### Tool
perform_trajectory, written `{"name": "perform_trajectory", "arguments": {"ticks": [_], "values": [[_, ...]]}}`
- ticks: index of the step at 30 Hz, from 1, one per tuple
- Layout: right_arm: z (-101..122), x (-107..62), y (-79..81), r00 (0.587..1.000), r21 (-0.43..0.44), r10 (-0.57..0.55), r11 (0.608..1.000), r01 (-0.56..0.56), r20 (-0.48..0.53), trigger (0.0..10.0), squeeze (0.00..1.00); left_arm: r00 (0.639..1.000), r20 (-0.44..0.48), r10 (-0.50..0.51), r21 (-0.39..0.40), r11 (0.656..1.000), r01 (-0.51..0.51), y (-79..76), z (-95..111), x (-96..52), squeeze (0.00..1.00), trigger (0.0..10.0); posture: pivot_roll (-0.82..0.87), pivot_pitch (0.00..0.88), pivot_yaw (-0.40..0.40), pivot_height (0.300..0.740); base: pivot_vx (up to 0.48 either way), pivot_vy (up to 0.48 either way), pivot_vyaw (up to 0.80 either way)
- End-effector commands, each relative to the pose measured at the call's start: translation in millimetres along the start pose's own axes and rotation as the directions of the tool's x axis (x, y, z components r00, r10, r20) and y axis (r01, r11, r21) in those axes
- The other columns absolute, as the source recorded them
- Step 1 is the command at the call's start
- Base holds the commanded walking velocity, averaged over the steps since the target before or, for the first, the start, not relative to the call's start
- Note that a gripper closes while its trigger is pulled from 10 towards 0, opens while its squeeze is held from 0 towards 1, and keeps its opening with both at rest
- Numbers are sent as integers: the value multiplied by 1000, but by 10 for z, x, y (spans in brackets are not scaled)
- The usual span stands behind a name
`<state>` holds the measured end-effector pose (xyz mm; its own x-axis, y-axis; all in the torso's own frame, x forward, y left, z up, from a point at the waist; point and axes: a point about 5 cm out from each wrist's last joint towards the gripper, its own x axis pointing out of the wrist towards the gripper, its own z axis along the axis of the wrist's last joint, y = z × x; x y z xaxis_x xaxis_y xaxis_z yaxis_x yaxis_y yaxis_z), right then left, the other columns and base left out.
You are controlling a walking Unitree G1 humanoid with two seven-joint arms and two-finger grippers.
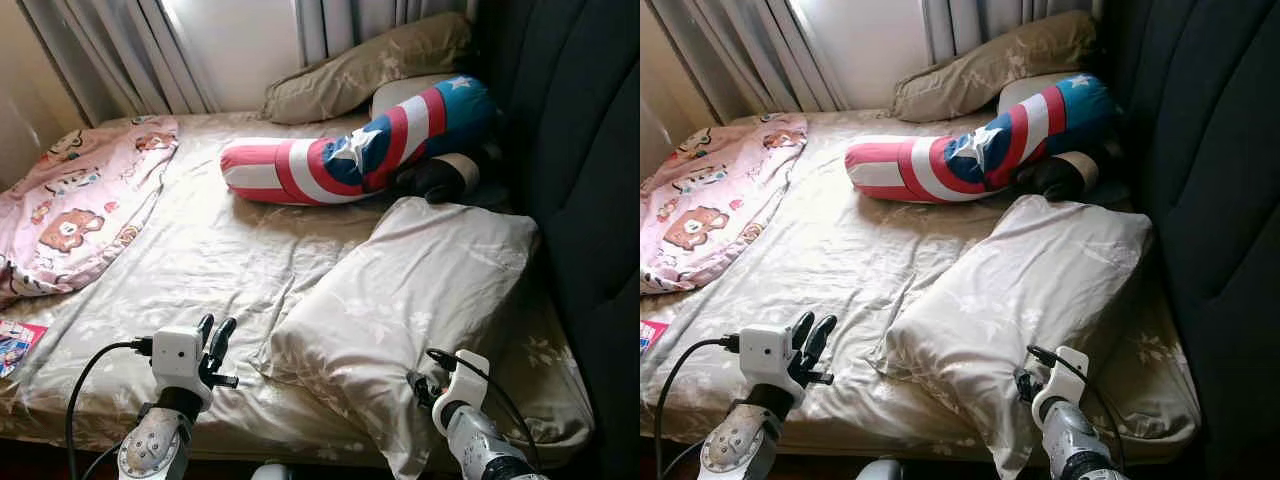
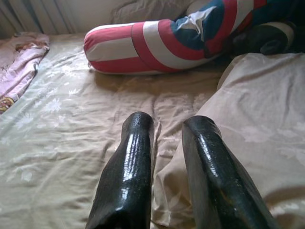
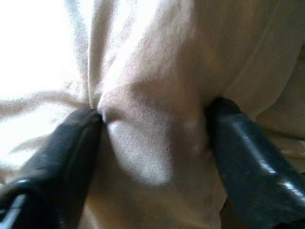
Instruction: Clean up the room
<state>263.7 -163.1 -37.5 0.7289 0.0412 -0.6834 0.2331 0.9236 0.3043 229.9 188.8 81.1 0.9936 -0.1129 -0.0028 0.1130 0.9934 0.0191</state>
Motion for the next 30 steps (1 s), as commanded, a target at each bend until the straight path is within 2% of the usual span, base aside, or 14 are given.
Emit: {"name": "perform_trajectory", "arguments": {"ticks": [1, 13, 30], "values": [[-119, 1, 86, 998, 7, 30, 1000, -30, -53, 0, 0, 1000, -7, 3, 11, 1000, -3, 23, 18, -24, 0, 10000, 129, 92, 115, 662, 0, 0, 0], [-300, -29, 84, 994, 5, 40, 999, -40, -100, 0, 0, 999, -46, 9, 18, 1000, -8, 31, 12, -151, 0, 10000, 149, 121, 125, 662, 0, 0, 0], [-273, -28, 58, 996, 14, 26, 1000, -25, -84, 0, 0, 998, -66, 1, 15, 1000, 0, -3, 32, -203, 0, 10000, 158, 129, 129, 662, 0, 0, 0]]}}
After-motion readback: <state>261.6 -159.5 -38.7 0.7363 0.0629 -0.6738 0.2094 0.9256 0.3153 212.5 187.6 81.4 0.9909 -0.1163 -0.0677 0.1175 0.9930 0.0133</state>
